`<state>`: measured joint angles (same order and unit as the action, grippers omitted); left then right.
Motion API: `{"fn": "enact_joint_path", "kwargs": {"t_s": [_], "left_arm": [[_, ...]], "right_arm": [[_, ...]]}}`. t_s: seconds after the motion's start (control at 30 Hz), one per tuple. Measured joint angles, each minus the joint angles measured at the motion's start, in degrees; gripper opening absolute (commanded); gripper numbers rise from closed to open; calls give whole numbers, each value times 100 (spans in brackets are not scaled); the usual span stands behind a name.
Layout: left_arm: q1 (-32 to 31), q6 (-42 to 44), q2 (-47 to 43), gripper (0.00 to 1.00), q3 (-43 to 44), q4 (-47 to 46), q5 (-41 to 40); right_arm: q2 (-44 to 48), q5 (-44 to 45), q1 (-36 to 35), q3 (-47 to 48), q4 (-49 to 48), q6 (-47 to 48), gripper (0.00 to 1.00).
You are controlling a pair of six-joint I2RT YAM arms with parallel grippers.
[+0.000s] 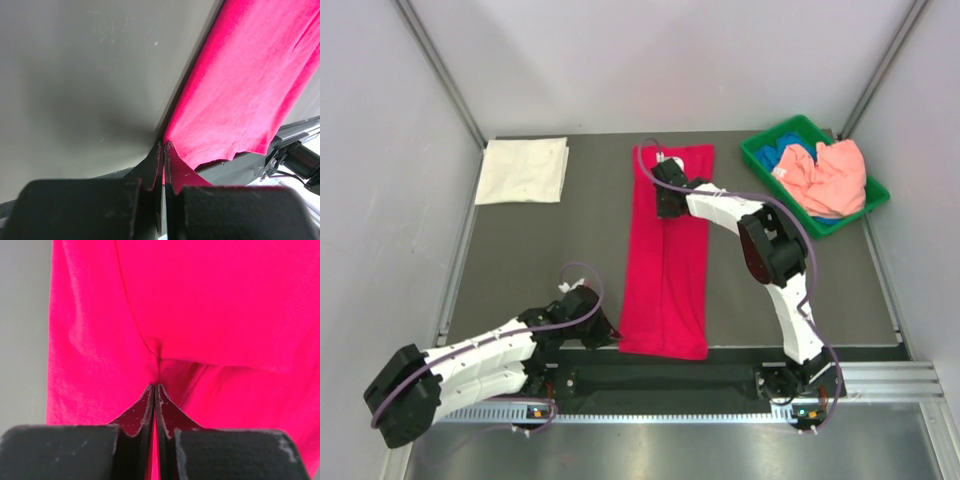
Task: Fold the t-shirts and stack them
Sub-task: Fold the tshirt
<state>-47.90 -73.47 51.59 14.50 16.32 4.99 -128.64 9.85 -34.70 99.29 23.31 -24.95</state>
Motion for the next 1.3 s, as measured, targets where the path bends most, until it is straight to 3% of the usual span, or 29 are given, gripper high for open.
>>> {"fn": "enact_joint_path", "kwargs": {"t_s": [0.37,0.4,0.43,0.53,0.67,0.93,1.13,1.3], "left_arm": [[-118,-166,-81,2,-42,0,-140],[-122,-166,-81,7,-42,0,-142],[-122,-160,-81,18,-42,2,-144],[-131,-146,-81,26,17,83,-155],[-144,-7,-87,32,245,531,-260],[-149,463,-118,31,957,1241,-597],[-155,780,-31,31,1165,1143,-382],[-160,896,101,31,1163,820,-39]], "right_arm": [[103,210,0,-210,-160,-315,2],[105,205,0,-210,-162,-313,5],[107,201,0,-210,-162,-308,8],[140,179,2,-210,-105,-216,25],[461,79,13,-282,186,-173,36],[3040,-352,-33,-1587,824,-376,36],[5182,-396,-378,-3532,1318,-898,35],[5974,-643,-802,-5174,1596,-1405,36]]}}
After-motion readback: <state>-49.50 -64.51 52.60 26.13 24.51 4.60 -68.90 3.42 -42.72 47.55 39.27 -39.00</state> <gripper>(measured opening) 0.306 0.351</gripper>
